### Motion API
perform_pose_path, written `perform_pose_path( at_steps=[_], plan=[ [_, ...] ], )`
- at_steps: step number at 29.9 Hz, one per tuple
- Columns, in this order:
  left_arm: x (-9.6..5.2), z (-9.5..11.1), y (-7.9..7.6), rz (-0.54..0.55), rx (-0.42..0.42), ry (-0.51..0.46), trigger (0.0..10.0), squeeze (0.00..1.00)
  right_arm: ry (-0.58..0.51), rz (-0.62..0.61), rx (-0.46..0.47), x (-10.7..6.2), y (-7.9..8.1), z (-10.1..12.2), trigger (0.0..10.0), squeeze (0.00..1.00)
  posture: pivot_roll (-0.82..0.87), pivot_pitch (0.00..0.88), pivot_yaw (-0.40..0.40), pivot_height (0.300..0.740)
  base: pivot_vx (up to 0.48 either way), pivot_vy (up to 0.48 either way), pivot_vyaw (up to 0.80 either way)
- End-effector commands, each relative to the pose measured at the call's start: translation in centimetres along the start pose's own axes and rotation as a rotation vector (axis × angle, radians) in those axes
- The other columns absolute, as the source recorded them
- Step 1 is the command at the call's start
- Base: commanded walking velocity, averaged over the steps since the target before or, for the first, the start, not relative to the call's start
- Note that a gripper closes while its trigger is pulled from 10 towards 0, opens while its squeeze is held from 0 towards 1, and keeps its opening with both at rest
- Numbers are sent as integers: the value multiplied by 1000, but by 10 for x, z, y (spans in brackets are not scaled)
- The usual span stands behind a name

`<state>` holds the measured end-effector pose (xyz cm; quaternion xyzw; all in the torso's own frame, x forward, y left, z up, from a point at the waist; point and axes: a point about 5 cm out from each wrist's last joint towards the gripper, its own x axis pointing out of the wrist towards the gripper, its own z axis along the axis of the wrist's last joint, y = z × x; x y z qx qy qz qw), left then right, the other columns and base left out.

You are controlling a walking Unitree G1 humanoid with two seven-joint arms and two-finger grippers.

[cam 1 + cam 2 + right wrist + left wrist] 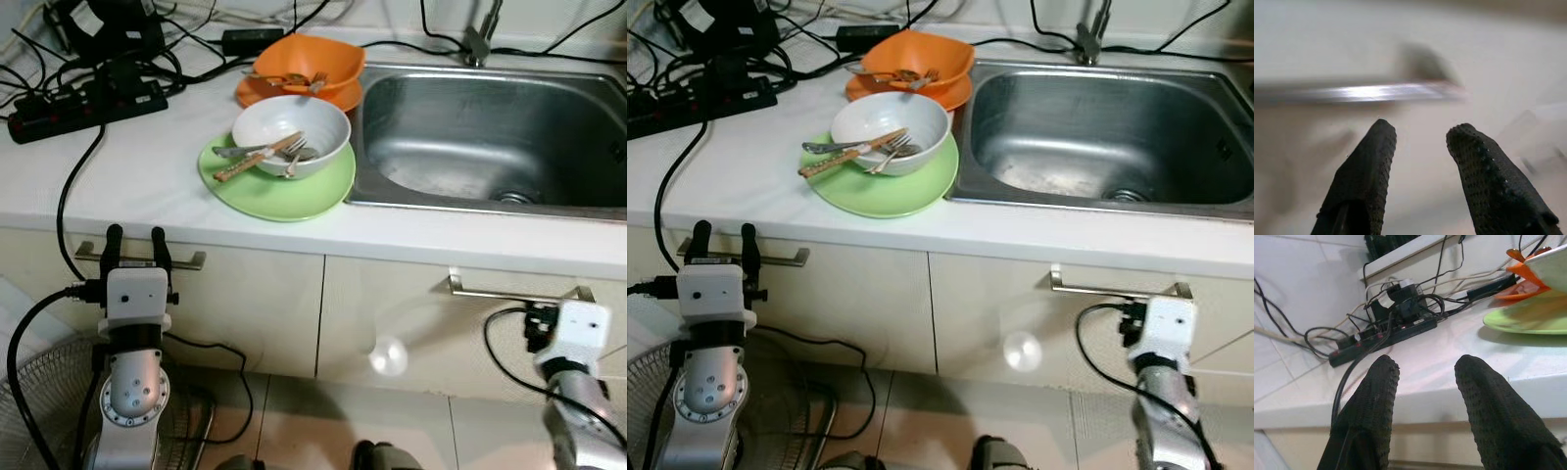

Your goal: Kitchen organization

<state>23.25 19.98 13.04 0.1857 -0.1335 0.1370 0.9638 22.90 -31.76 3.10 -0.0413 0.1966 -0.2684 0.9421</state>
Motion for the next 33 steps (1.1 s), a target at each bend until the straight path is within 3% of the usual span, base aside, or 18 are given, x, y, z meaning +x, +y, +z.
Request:
perform_pose_path(
  at_steps=[1,7,10,11,13,15,19,24,27,29,33],
  plan=[
    [-2,1,0,-6,4,7,10000,0,178,-69,80,0,-12,-27,10000,0,-61,56,-20,732,0,0,0],
    [-2,0,0,1,5,14,10000,0,367,48,96,-3,9,-57,10000,0,-48,54,-33,732,0,0,0],
    [-2,1,0,4,4,16,10000,0,448,37,114,-6,14,-68,10000,0,-42,54,-36,732,0,0,0],
    [-3,1,-1,4,3,19,10000,0,522,7,146,-9,15,-77,10000,0,-36,48,-39,732,0,0,0],
    [-3,1,-2,4,3,20,10000,0,549,-5,156,-10,15,-81,10000,0,-31,48,-41,732,0,0,0],
    [-4,0,-1,10,3,23,10000,0,593,-65,137,-14,7,-90,10000,0,-25,42,-42,732,0,0,0],
    [-4,0,-2,8,1,26,10000,0,629,-129,167,-18,-4,-98,10000,0,-28,40,-39,732,0,0,0],
    [-3,-1,-4,3,-2,30,10000,0,661,-105,157,-21,0,-104,10000,0,-32,39,-36,732,0,0,0],
    [-2,-1,-5,0,-5,30,10000,0,678,-53,150,-23,9,-107,10000,0,-27,39,-35,732,0,0,0],
    [-2,-1,-6,-6,-7,32,10000,0,689,96,141,-28,32,-111,10000,0,-21,39,-33,732,0,0,0],
    [-2,0,-6,-8,-8,31,10000,0,685,162,95,-31,44,-113,10000,0,-16,40,-33,732,0,0,0]
  ],
)
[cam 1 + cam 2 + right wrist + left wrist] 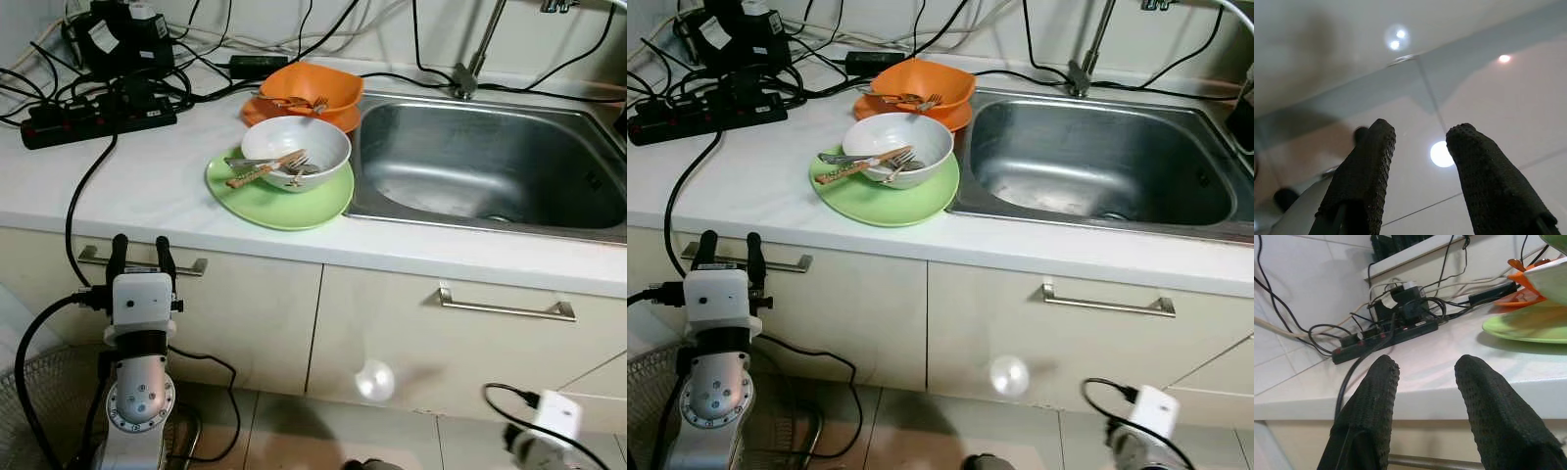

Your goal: Kitchen organization

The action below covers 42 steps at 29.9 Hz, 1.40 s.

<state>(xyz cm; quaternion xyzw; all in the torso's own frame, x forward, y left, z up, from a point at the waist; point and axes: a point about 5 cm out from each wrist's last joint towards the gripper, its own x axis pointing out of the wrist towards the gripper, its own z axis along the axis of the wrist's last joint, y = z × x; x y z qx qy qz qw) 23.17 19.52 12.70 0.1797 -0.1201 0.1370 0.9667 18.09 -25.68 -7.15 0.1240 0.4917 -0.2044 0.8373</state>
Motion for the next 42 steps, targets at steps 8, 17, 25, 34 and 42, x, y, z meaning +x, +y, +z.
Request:
perform_pose_path(
  at_steps=[8,17,25,34,42],
  plan=[
    [1,2,-3,-13,-5,0,10000,0,105,75,-184,0,19,-31,10000,0,-2,43,-31,732,0,0,0],
    [2,4,-2,-12,-8,-3,10000,0,148,-77,-121,-1,-5,-42,10000,0,2,45,-29,732,0,0,0],
    [1,3,-2,-16,-10,-1,10000,0,94,-283,52,-7,-55,-31,10000,0,1,45,-26,732,0,0,0],
    [2,3,-3,-25,-12,-2,10000,0,-31,-521,235,-21,-108,2,10000,0,-4,47,-19,732,0,0,0],
    [3,4,-3,-28,-12,-5,10000,0,-149,-660,351,-32,-128,27,10000,0,2,46,-16,732,0,0,0]
  ],
)
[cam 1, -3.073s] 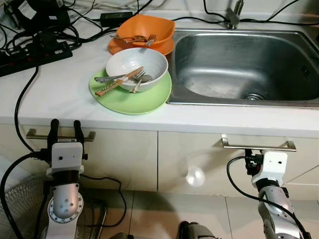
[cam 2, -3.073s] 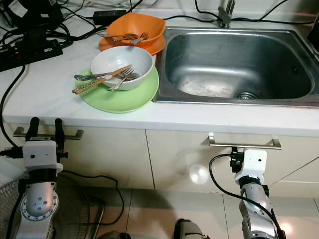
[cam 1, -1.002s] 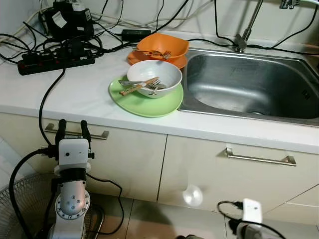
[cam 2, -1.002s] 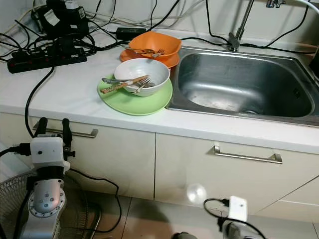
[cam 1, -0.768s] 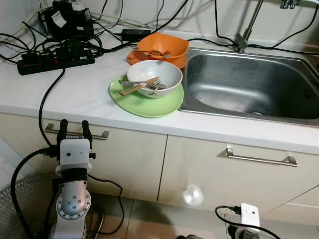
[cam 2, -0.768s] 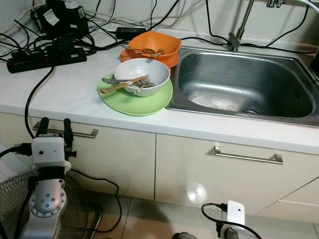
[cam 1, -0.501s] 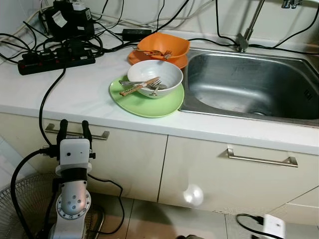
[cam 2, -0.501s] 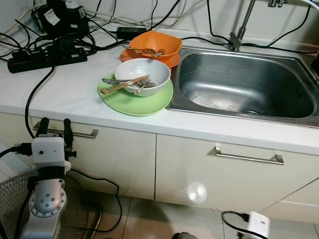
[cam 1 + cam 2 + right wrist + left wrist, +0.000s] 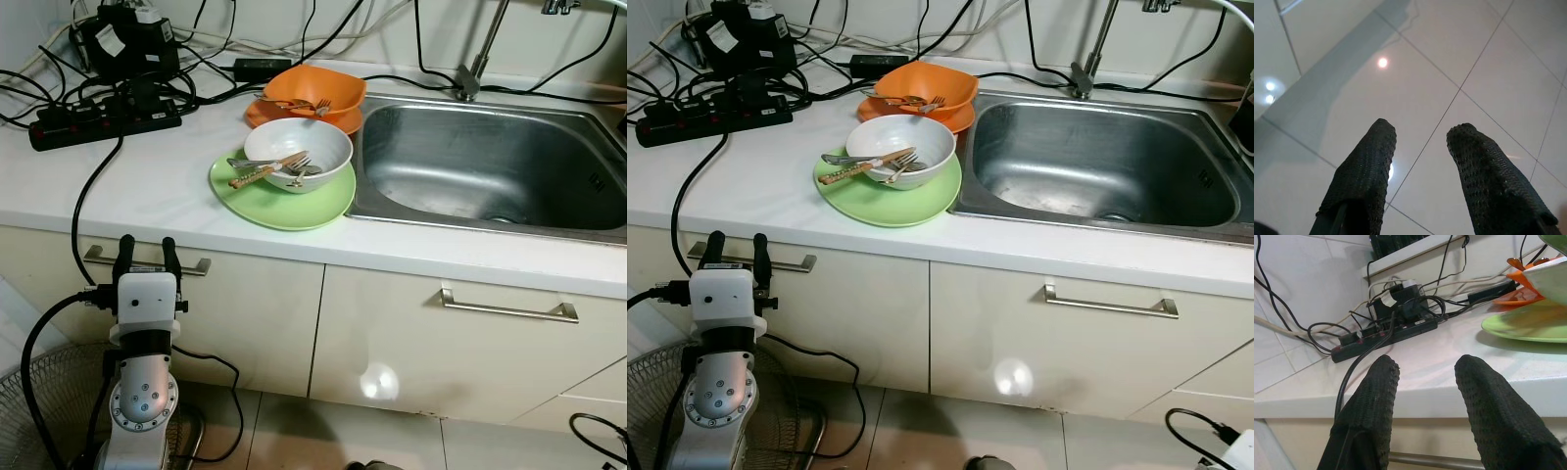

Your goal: Kitchen organization

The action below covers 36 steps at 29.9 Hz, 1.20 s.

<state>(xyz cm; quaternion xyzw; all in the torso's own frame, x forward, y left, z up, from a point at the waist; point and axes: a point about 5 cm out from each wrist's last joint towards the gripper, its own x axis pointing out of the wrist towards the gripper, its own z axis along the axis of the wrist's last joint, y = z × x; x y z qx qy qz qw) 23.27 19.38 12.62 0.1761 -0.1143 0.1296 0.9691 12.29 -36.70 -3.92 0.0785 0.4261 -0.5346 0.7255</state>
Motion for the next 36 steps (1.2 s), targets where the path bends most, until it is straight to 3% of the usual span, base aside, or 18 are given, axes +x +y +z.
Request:
perform_pose_path(
  at_steps=[1,3,4,5,7,8,11,20,25,30,35,36],
  plan=[
    [3,4,-1,-12,-4,-15,10000,0,-33,-16,53,0,-1,12,10000,0,2,46,-16,732,0,0,0],
    [4,5,0,-14,-2,-17,10000,0,-166,-36,147,-3,1,43,10000,0,2,45,-11,732,0,0,0],
    [5,5,0,-17,-2,-21,10000,0,-309,-43,211,-10,4,77,10000,0,-1,43,-6,732,0,0,0],
    [5,5,0,-17,-2,-21,10000,0,-309,-43,211,-10,4,77,10000,0,-1,43,-6,732,0,0,0],
    [7,6,0,-21,-3,-24,10000,0,-457,-26,274,-22,9,116,10000,0,-4,38,-3,732,0,0,0],
    [7,6,0,-21,-3,-24,10000,0,-457,-26,274,-22,9,116,10000,0,-4,38,-3,732,0,0,0],
    [8,6,-1,-23,-5,-27,10000,0,-608,-4,310,-39,15,151,10000,0,-2,37,-5,732,0,0,0],
    [9,6,-1,-27,-8,-29,10000,0,-835,-29,435,-71,19,197,10000,0,-3,36,-5,732,0,0,0],
    [9,6,-1,-29,-8,-29,10000,0,-1002,87,400,-98,38,219,10000,0,-2,40,-4,732,0,0,0],
    [9,6,-1,-30,-9,-28,10000,0,-1059,156,417,-113,50,229,10000,0,0,43,-4,732,0,0,0],
    [11,8,-1,-35,-8,-35,10000,0,-1135,397,348,-142,86,235,10000,0,3,47,-5,732,0,0,0],
    [11,8,-1,-35,-8,-35,10000,0,-1135,397,348,-142,86,235,10000,0,3,47,-5,732,0,0,0]
  ],
)
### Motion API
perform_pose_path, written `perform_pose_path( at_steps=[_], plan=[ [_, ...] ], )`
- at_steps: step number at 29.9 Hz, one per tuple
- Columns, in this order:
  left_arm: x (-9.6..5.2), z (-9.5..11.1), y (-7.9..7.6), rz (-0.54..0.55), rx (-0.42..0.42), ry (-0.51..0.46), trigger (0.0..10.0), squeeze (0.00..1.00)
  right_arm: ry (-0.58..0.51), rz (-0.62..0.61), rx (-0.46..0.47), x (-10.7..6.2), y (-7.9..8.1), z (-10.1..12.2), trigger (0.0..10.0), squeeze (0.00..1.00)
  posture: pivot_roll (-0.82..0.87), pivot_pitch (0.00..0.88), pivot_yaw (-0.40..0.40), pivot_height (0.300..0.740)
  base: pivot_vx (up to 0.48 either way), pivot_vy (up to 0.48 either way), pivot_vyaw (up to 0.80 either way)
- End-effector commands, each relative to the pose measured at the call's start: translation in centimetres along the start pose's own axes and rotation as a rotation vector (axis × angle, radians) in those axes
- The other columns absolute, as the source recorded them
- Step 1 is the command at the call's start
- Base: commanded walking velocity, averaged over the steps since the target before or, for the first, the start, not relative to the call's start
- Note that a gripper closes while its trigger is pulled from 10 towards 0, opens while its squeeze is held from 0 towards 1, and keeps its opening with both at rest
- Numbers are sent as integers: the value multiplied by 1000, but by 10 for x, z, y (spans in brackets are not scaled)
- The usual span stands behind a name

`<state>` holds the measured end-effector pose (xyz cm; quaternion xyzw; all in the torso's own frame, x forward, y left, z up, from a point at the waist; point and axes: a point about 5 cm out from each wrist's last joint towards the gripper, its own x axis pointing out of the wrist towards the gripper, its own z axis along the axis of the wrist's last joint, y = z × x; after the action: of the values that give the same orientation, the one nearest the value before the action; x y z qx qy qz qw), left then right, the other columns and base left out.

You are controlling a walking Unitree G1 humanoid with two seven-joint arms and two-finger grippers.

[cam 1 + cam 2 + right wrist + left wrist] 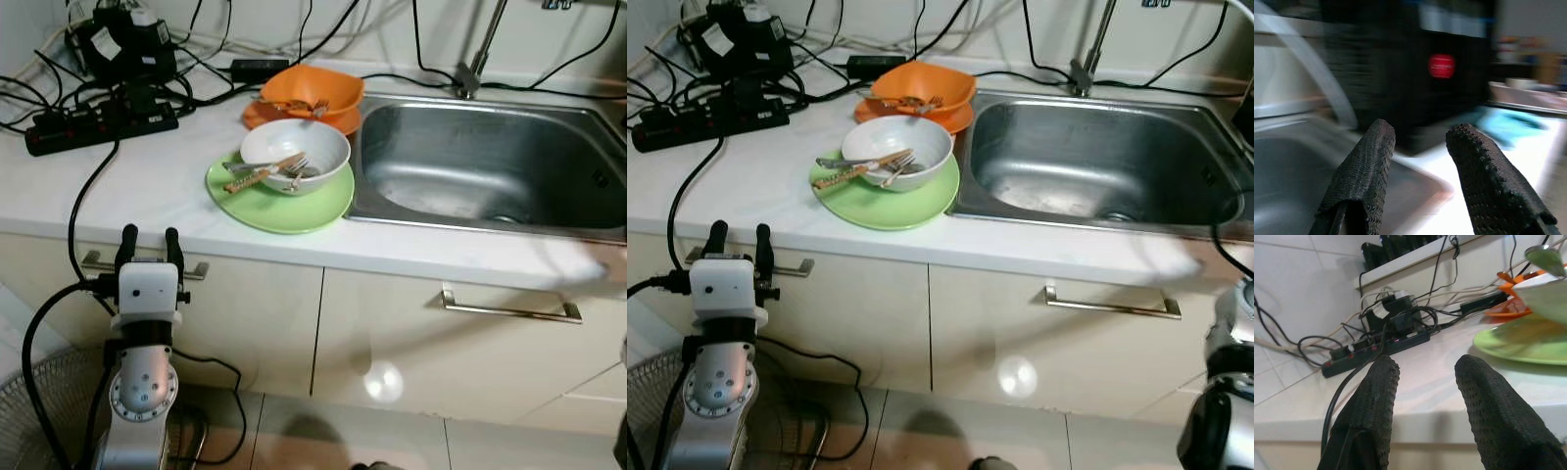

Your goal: Kitchen organization

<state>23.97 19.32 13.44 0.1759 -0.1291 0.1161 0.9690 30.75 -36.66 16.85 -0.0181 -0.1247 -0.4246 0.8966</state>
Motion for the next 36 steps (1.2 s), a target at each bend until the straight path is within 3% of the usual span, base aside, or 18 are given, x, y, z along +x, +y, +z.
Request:
perform_pose_path(
  at_steps=[1,3,5,6,7,9,16,21,36],
  plan=[
    [5,2,0,-18,0,-7,10000,0,-55,118,55,-2,25,13,10000,0,4,52,-3,732,0,0,0],
    [5,2,0,-21,0,-10,10000,0,-67,162,71,-4,33,16,10000,0,4,52,-3,732,0,0,0],
    [8,4,-2,-31,-1,-18,10000,0,-69,292,124,-12,57,20,10000,0,4,52,-3,732,0,0,0],
    [11,5,-5,-45,-2,-28,10000,0,-57,432,179,-25,83,22,10000,0,5,53,-2,732,0,0,0],
    [11,5,-5,-45,-2,-28,10000,0,-57,432,179,-25,83,22,10000,0,5,53,-2,732,0,0,0],
    [14,7,-8,-59,-8,-38,10000,0,-52,537,221,-37,102,24,10000,0,11,55,-5,732,0,0,0],
    [21,11,-15,-101,-28,-57,10000,0,-13,626,248,-54,118,18,10000,0,8,55,-7,732,0,0,0],
    [26,14,-28,-191,-41,-75,10000,0,0,772,235,-80,134,10,10000,0,4,54,-5,732,0,0,0],
    [38,28,-53,-288,-116,-117,10000,0,71,906,286,-123,153,-1,10000,0,4,49,-6,732,0,0,0]
  ],
)
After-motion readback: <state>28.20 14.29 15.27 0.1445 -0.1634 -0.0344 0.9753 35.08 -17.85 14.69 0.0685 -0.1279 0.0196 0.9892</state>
